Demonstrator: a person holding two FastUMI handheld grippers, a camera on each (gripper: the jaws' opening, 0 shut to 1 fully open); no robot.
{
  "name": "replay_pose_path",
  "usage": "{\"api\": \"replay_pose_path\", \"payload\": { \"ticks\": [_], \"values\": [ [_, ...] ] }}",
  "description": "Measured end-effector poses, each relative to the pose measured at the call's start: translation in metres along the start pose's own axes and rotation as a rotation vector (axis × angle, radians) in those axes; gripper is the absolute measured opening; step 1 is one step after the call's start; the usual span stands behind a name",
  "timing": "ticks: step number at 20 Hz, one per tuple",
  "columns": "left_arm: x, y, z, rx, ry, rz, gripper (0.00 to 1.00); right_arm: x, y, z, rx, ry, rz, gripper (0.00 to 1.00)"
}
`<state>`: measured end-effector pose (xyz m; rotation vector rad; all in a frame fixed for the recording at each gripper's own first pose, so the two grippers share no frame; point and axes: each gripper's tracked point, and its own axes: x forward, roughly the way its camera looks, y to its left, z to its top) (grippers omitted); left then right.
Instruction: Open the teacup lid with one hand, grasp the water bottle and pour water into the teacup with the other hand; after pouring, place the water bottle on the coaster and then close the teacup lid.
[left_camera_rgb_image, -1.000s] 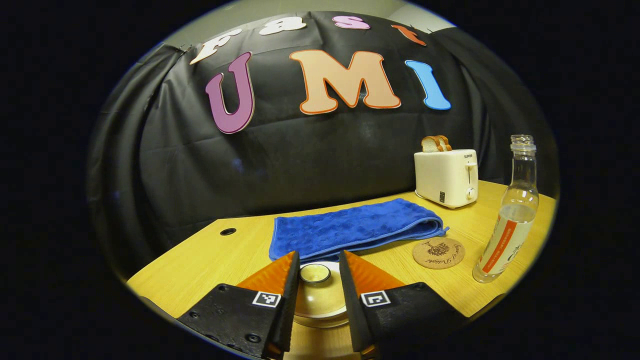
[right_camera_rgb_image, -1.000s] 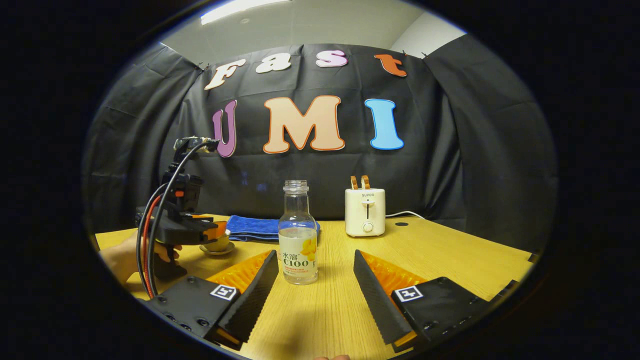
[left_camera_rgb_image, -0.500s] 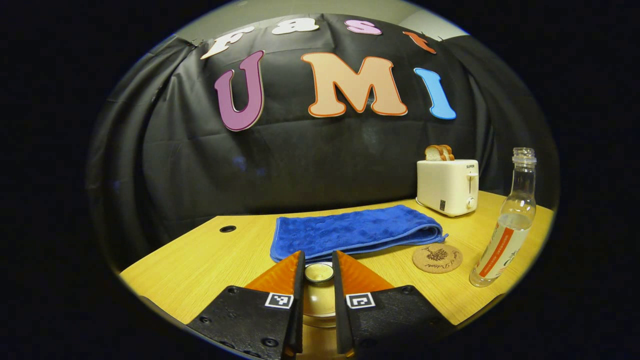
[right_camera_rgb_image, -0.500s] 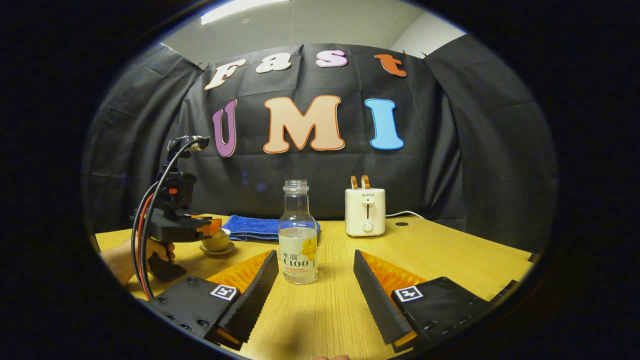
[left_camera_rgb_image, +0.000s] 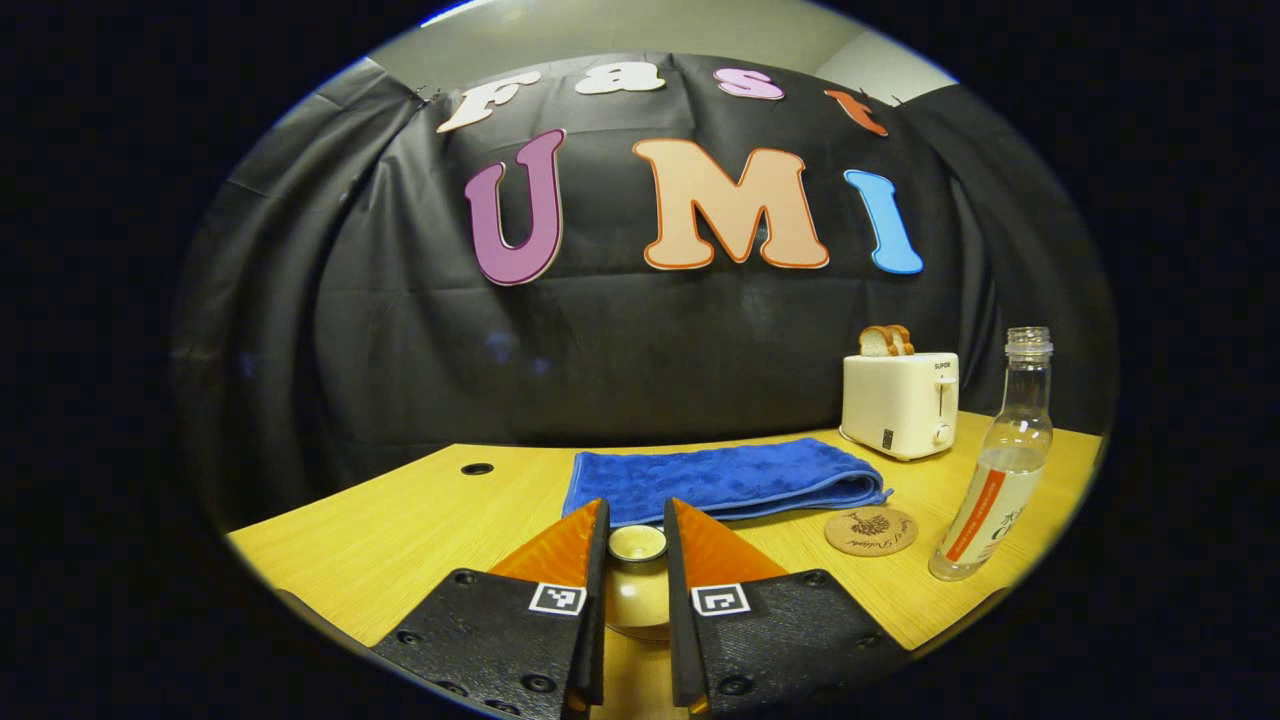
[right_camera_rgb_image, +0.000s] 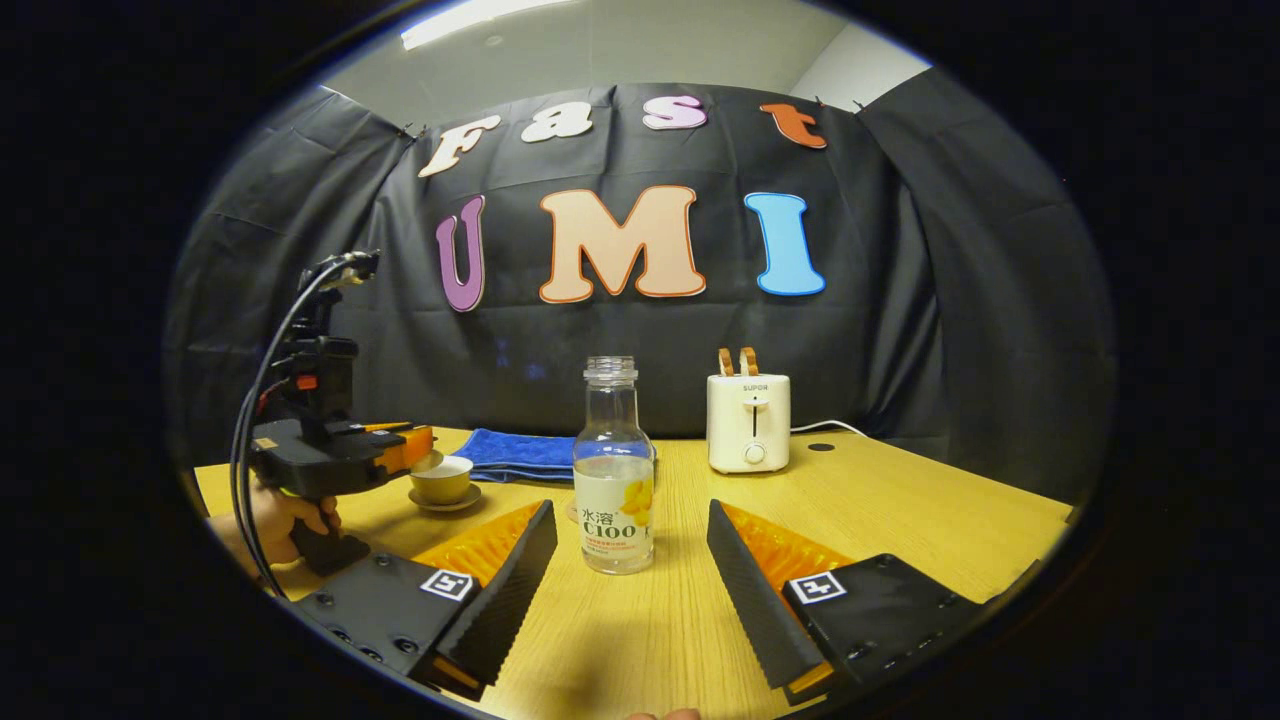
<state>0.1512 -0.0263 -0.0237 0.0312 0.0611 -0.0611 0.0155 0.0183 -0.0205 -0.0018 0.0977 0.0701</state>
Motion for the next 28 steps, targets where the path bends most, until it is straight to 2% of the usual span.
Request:
{"api": "replay_pose_path", "payload": {
  "ticks": [3,4,7,9,10,16,18,28],
  "values": [
    [-0.015,0.007,0.004,-0.038,-0.015,0.006,0.24,0.019,0.004,-0.001,0.000,0.011,0.006,0.98],
    [-0.021,0.010,0.006,-0.032,-0.029,0.014,0.24,0.025,0.006,-0.002,0.002,0.016,0.007,1.00],
    [-0.048,0.024,0.012,-0.031,-0.062,0.030,0.23,0.046,0.007,-0.001,0.002,0.023,0.000,0.98],
    [-0.064,0.034,0.015,-0.030,-0.066,0.039,0.23,0.056,0.007,-0.002,0.002,0.020,-0.005,1.00],
    [-0.069,0.038,0.014,-0.028,-0.070,0.040,0.24,0.060,0.008,-0.002,0.001,0.020,-0.004,0.98],
    [-0.094,0.054,0.007,-0.028,-0.039,0.038,0.24,0.081,0.012,-0.002,0.002,0.019,-0.013,0.98],
    [-0.099,0.060,0.000,-0.029,-0.015,0.040,0.23,0.088,0.012,-0.003,0.003,0.016,-0.018,0.92],
    [-0.122,0.076,0.000,-0.030,-0.009,0.041,0.23,0.112,0.019,0.001,0.002,-0.002,-0.040,0.94]
  ]
}}
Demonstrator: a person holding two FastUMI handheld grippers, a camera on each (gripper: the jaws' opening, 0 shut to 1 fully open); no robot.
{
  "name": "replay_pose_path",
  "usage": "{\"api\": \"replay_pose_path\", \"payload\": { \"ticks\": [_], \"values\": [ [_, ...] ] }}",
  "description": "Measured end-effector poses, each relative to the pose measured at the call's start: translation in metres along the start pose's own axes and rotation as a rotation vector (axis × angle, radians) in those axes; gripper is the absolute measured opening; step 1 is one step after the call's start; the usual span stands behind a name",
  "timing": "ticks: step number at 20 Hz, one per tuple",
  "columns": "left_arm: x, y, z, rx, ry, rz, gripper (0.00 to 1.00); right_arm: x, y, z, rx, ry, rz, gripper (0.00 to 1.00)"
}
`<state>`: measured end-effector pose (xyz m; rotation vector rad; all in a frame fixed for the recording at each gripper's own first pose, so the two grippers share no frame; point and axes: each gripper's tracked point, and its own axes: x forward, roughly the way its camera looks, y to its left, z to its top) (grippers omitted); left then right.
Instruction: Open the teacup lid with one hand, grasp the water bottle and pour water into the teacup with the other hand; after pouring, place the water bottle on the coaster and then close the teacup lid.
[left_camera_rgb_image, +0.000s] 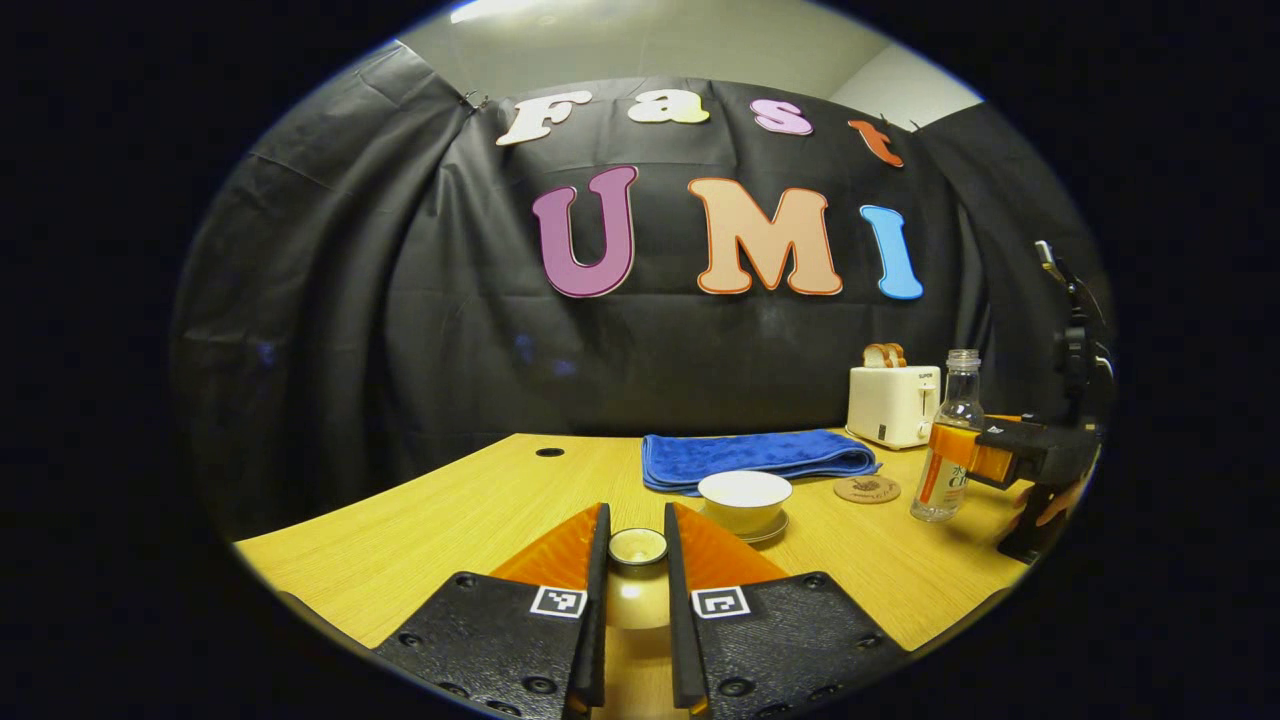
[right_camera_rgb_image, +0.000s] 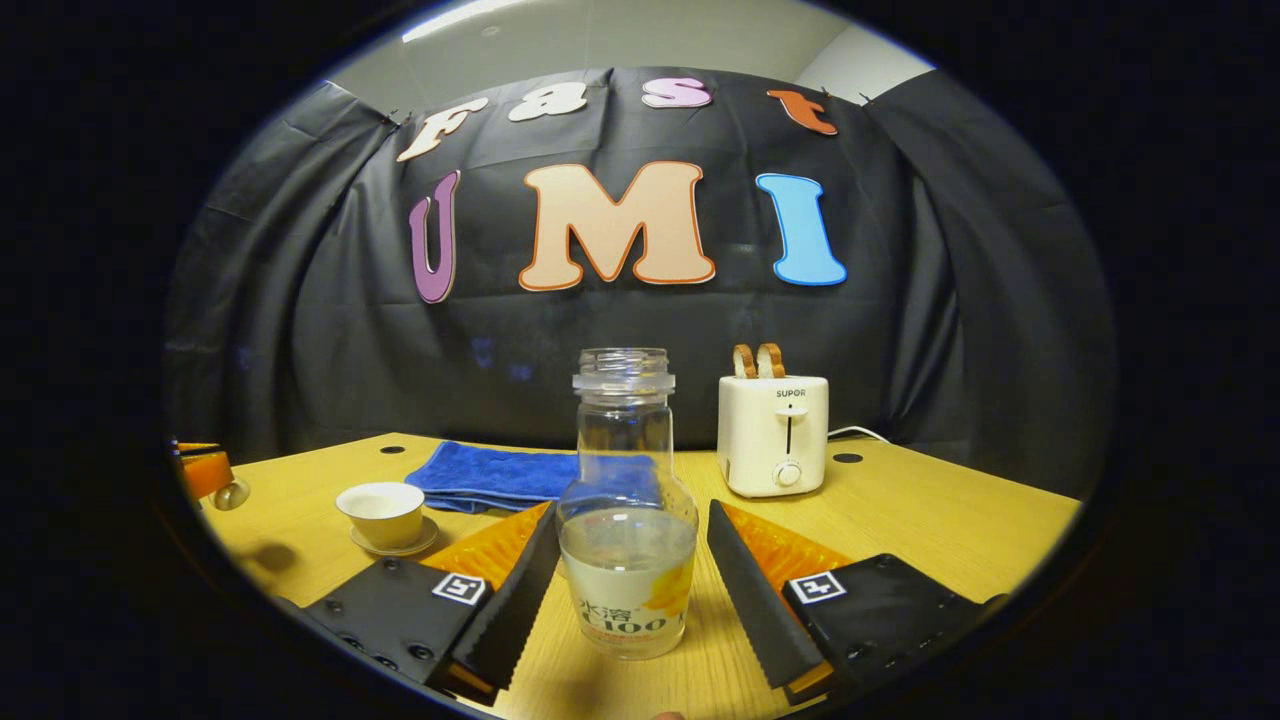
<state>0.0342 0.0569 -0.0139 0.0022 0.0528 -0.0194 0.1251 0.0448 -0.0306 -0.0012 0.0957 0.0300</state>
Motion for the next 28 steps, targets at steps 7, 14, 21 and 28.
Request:
{"api": "replay_pose_path", "payload": {
  "ticks": [7,14,21,28],
  "values": [
    [-0.004,0.003,0.000,0.002,-0.001,0.000,0.23,0.008,0.004,-0.002,-0.013,0.006,-0.011,0.78],
    [-0.002,0.003,0.000,0.001,-0.001,-0.001,0.23,0.024,0.020,0.002,-0.228,-0.014,-0.007,0.75],
    [-0.003,0.005,0.000,0.000,0.001,0.000,0.24,0.037,0.070,-0.006,-0.710,-0.046,0.048,0.74],
    [-0.005,0.024,-0.001,0.001,0.003,0.034,0.23,0.044,0.119,-0.025,-1.098,-0.075,0.168,0.74]
  ]
}}
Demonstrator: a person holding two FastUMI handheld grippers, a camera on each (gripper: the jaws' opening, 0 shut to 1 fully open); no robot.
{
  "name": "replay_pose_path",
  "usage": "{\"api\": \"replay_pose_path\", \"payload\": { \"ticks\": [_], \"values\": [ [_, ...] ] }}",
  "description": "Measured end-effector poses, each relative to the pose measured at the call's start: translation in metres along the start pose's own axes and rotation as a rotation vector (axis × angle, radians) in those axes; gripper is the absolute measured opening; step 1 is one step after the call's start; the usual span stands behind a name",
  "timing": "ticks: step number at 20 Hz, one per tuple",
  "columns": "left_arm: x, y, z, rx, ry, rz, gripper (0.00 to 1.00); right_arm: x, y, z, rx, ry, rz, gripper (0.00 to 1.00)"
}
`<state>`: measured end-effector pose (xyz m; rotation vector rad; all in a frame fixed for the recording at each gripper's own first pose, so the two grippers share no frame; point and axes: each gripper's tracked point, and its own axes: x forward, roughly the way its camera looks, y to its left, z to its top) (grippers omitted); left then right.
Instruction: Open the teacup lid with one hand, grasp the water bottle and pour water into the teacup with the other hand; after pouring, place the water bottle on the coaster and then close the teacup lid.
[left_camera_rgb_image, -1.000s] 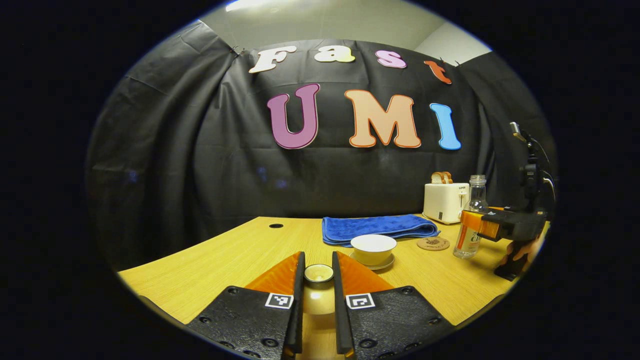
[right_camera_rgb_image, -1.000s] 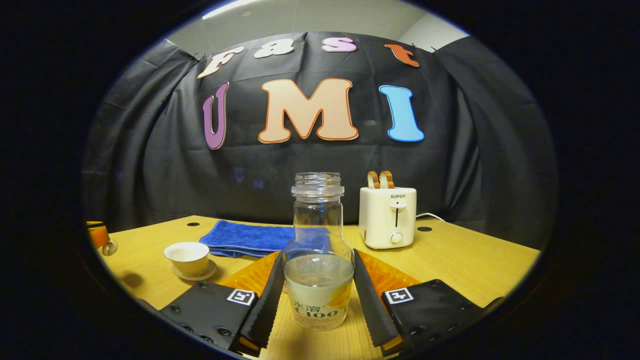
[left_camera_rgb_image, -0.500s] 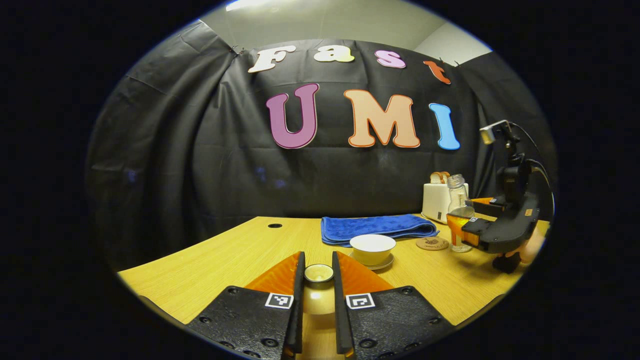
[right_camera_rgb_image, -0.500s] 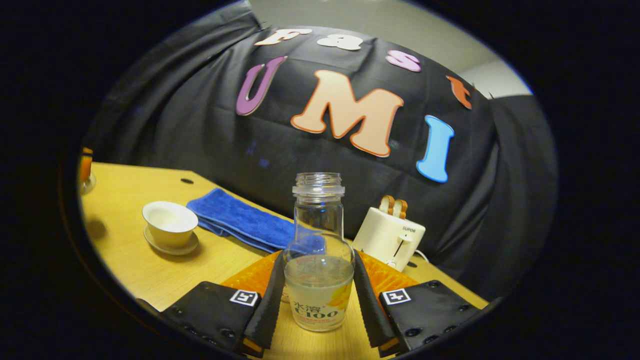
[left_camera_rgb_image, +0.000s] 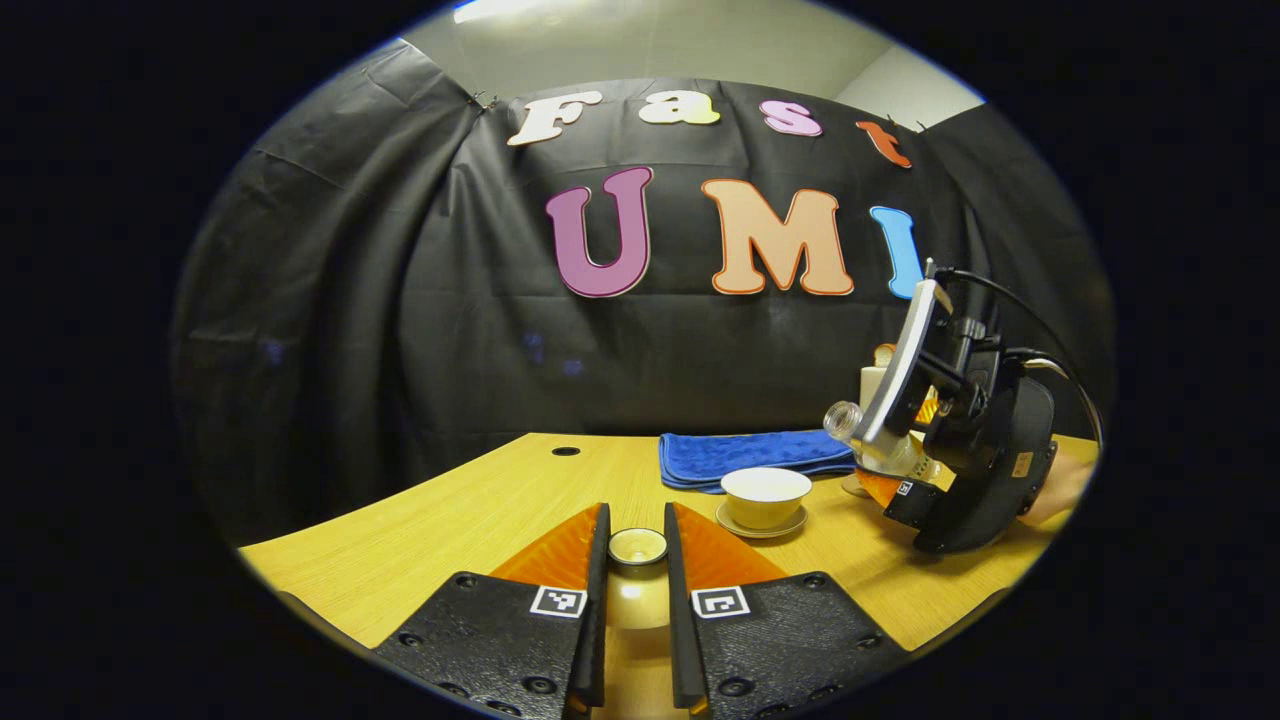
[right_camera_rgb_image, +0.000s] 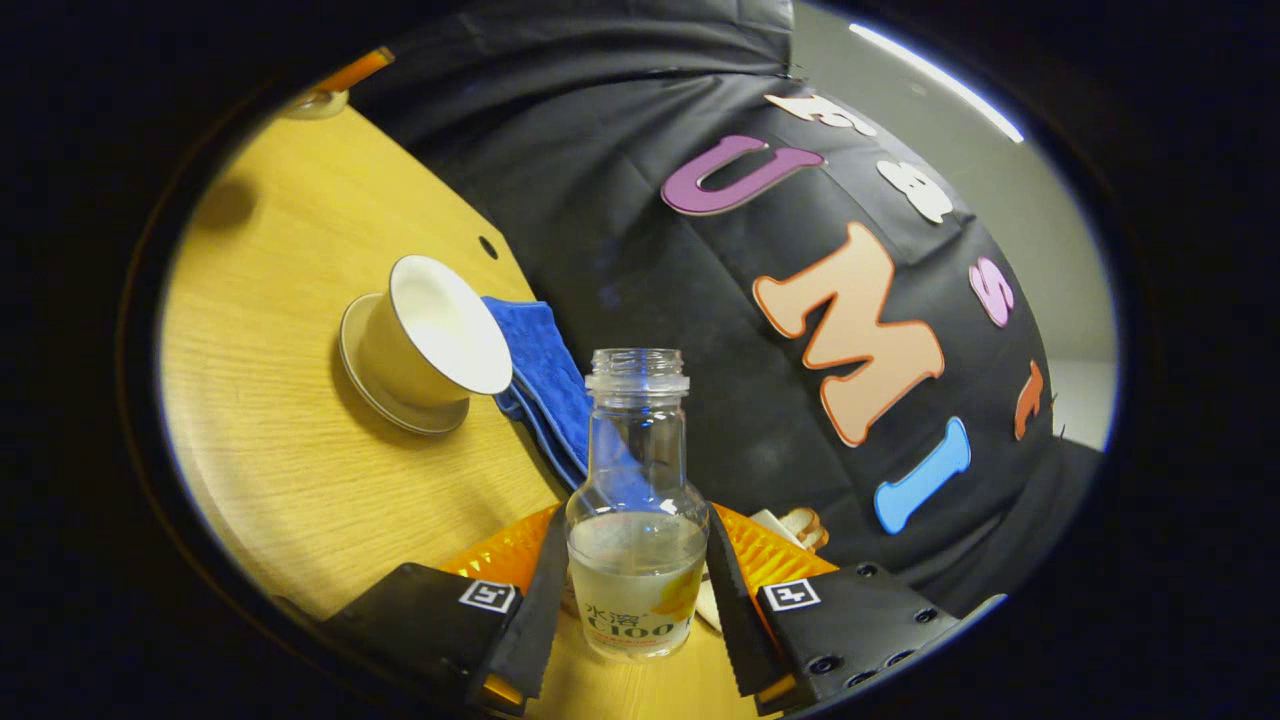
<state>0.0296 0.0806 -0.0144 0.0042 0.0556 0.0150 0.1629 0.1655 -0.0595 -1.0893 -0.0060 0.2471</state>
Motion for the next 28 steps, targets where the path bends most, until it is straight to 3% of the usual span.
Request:
{"api": "replay_pose_path", "payload": {
  "ticks": [5,12,28],
  "values": [
    [0.000,0.009,0.000,0.000,0.001,0.016,0.24,0.003,0.003,0.020,-0.229,-0.026,0.035,0.74],
    [-0.001,0.009,0.000,-0.002,0.003,0.014,0.24,-0.002,0.011,0.024,-0.449,-0.044,0.062,0.74],
    [-0.001,0.009,0.001,-0.003,0.003,0.011,0.24,-0.008,0.020,0.030,-0.763,-0.080,0.040,0.73]
  ]
}}
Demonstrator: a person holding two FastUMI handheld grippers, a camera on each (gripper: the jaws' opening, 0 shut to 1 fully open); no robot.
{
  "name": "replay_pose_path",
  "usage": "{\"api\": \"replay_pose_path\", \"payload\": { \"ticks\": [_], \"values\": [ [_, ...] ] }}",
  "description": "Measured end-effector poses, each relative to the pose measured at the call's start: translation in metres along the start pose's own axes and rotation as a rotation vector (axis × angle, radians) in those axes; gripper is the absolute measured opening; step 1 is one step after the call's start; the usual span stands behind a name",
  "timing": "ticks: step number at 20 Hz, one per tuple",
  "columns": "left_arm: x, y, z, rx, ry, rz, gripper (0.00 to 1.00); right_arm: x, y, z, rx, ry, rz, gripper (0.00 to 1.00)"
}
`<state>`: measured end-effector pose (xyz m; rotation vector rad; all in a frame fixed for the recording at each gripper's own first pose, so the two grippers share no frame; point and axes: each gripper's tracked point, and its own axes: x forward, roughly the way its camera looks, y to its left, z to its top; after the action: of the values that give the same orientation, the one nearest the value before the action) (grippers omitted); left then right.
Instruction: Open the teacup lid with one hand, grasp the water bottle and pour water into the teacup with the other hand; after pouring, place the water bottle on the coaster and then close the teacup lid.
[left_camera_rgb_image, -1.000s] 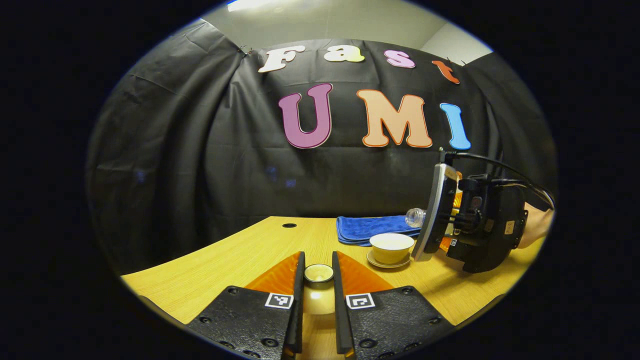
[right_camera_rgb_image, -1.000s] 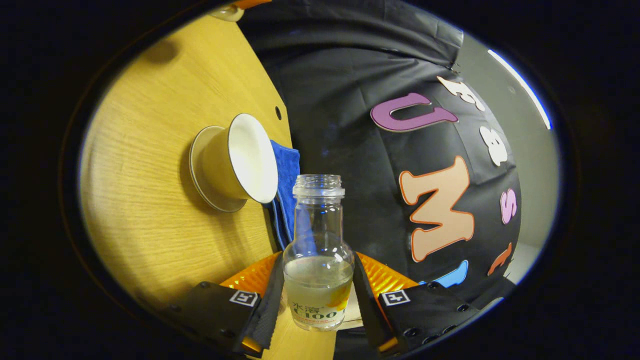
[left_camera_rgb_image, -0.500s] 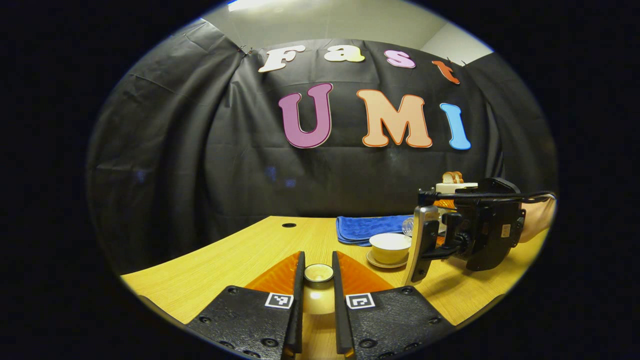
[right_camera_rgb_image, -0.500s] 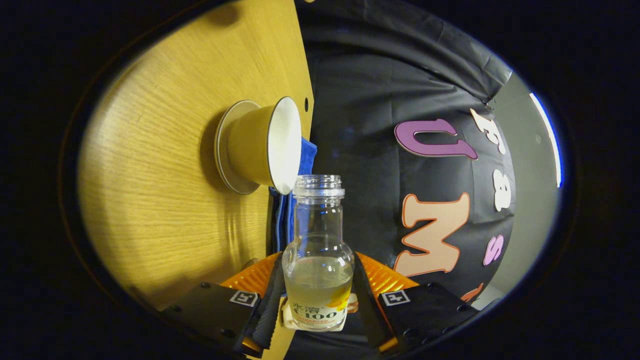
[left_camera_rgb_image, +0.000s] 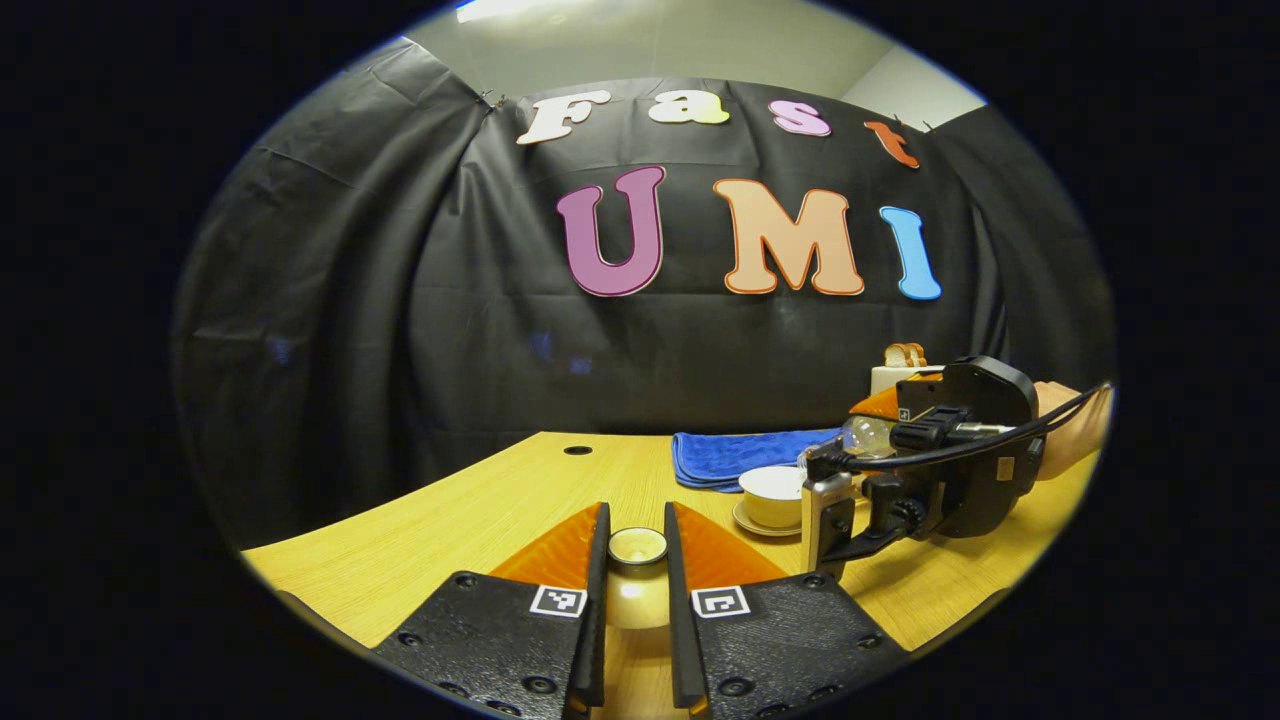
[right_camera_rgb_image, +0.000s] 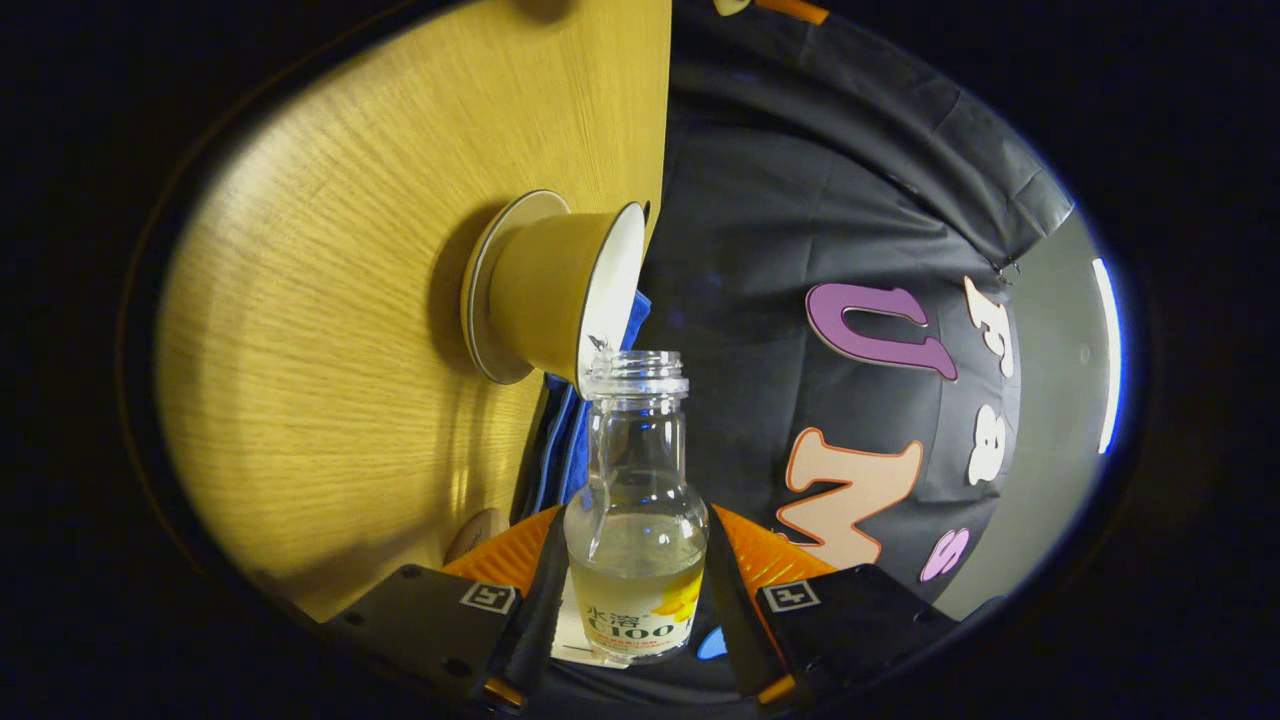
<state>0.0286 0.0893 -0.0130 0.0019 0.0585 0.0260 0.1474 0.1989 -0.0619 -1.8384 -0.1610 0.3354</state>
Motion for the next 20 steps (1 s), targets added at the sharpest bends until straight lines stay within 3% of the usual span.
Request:
{"api": "replay_pose_path", "payload": {
  "ticks": [14,20],
  "values": [
    [0.000,0.002,0.000,0.000,0.000,0.002,0.24,-0.005,-0.012,0.010,-0.225,-0.042,-0.016,0.73],
    [0.000,0.003,0.000,-0.001,0.001,0.002,0.24,-0.003,-0.017,0.011,-0.267,-0.050,-0.011,0.73]
  ]
}}
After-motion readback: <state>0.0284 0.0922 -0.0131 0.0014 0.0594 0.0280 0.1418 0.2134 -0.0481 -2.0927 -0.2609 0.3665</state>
